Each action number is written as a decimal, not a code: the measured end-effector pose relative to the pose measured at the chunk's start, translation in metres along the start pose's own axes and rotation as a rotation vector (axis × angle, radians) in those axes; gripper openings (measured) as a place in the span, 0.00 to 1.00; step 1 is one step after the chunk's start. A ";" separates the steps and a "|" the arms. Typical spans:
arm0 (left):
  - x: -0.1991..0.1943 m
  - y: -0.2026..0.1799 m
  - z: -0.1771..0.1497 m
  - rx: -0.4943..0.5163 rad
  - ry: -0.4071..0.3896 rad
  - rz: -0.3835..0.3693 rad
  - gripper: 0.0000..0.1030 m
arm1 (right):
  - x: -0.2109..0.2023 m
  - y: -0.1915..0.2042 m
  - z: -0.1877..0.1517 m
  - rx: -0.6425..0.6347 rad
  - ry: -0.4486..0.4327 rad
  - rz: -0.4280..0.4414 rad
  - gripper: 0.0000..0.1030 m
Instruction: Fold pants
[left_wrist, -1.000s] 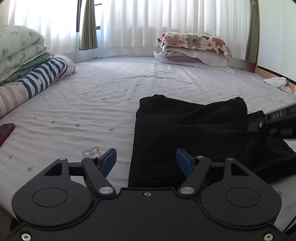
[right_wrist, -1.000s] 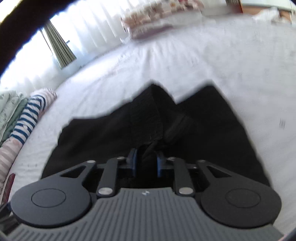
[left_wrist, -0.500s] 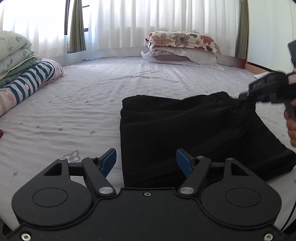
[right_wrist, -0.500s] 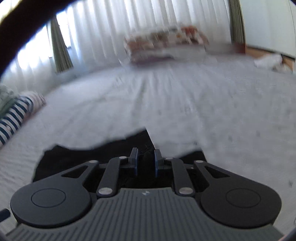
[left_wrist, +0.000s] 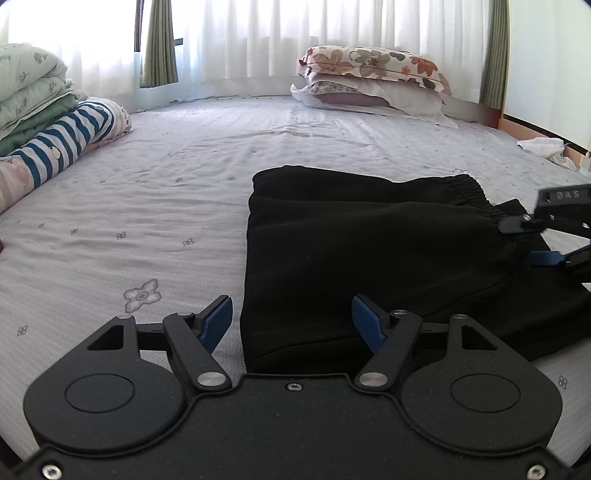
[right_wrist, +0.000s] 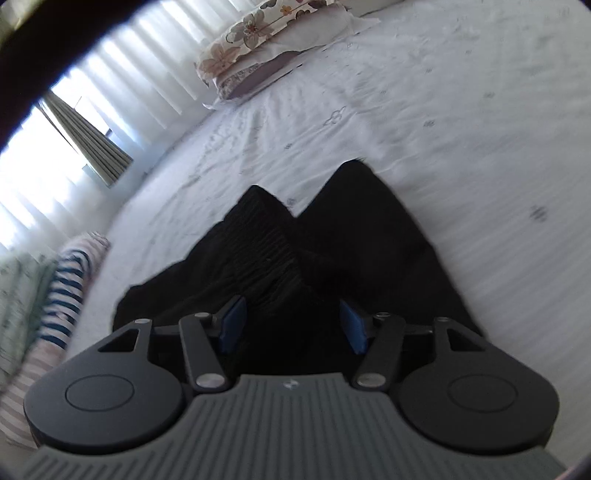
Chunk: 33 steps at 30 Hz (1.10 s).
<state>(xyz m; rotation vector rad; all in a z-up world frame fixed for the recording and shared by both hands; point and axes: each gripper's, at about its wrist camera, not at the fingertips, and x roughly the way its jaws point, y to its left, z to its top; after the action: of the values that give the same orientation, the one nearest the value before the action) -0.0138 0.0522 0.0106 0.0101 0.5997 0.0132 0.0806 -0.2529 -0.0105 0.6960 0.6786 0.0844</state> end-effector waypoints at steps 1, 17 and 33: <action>0.000 0.000 0.000 0.001 0.000 0.003 0.68 | 0.006 0.002 0.002 -0.009 -0.009 -0.007 0.69; -0.011 -0.004 0.011 -0.011 -0.022 -0.022 0.68 | -0.039 0.053 -0.021 -0.226 -0.306 -0.318 0.20; 0.002 -0.011 0.009 0.039 0.050 0.002 0.68 | -0.059 0.029 -0.053 -0.314 -0.310 -0.521 0.39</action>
<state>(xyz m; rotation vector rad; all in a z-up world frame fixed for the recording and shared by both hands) -0.0069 0.0409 0.0161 0.0485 0.6498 0.0032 0.0068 -0.2173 0.0101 0.2081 0.5135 -0.3837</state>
